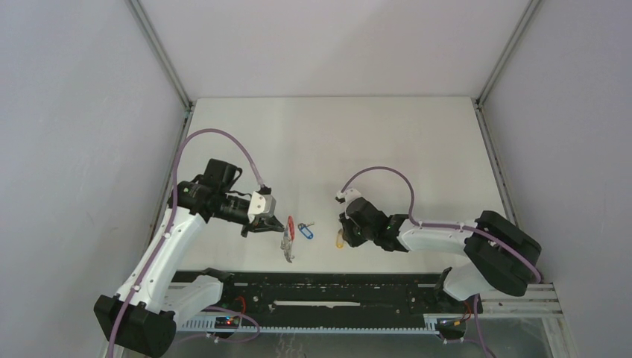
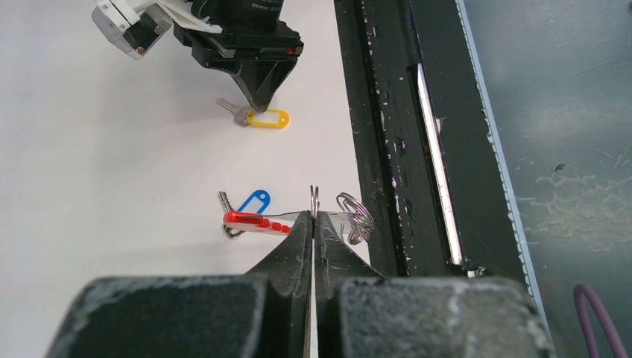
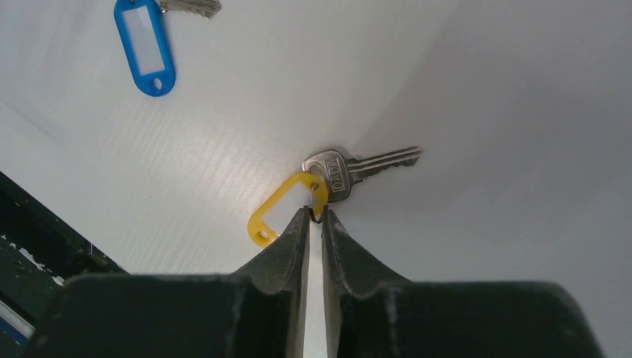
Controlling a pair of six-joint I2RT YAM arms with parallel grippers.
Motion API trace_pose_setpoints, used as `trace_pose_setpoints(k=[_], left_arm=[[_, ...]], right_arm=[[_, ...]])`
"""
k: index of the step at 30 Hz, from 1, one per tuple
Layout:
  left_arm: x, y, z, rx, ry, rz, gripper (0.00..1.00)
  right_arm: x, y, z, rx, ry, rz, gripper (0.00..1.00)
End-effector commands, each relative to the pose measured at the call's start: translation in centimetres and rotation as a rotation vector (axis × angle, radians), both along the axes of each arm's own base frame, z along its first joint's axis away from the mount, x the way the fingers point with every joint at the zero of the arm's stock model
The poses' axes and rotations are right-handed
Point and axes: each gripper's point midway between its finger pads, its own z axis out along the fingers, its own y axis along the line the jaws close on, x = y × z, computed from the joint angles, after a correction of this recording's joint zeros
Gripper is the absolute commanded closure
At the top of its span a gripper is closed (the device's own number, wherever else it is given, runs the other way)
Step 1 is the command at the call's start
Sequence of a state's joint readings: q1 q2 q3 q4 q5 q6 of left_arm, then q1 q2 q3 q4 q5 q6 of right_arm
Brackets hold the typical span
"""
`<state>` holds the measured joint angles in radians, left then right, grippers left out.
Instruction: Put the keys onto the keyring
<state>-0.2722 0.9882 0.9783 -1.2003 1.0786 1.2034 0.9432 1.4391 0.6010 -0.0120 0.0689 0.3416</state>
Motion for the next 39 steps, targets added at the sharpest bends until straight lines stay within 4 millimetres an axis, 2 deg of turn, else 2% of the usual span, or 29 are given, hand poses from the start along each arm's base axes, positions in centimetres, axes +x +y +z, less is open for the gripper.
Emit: trace_pose_setpoints(k=[1, 4, 8, 19, 25, 28, 35, 39], left_arm=[[0.2, -0.3, 2.2, -0.043, -0.051, -0.014, 1.0], [0.1, -0.2, 2.1, -0.04, -0.055, -0.019, 1.0], [0.0, -0.2, 1.9, -0.034, -0.058, -0.023, 1.0], [-0.1, -0.1, 1.4, -0.028, -0.061, -0.031, 1.0], [-0.2, -0.1, 1.6, -0.037, -0.066, -0.039, 1.0], [-0.4, -0.4, 1.9, -0.047, -0.069, -0.057, 1.0], [-0.8, -1.2, 2.5, -0.064, -0.081, -0.126, 1.0], [-0.9, -1.4, 2.7, -0.066, -0.087, -0.156, 1.0]], right_arm=[[0.5, 0.9, 0.1, 0.026, -0.023, 0.029, 0.86], [0.5, 1.3, 0.0, 0.02, -0.018, 0.047, 1.0], [0.5, 1.5, 0.1, 0.007, -0.044, 0.069, 1.0], [1.2, 1.5, 3.5, 0.018, -0.181, 0.079, 1.0], [0.5, 1.8, 4.8, 0.033, -0.249, 0.127, 1.0], [-0.1, 2.3, 6.7, 0.043, -0.351, 0.187, 1.0], [-1.0, 3.1, 14.1, 0.185, -0.547, 0.347, 1.0], [-1.9, 3.8, 16.6, 0.208, -0.597, 0.443, 1.0]])
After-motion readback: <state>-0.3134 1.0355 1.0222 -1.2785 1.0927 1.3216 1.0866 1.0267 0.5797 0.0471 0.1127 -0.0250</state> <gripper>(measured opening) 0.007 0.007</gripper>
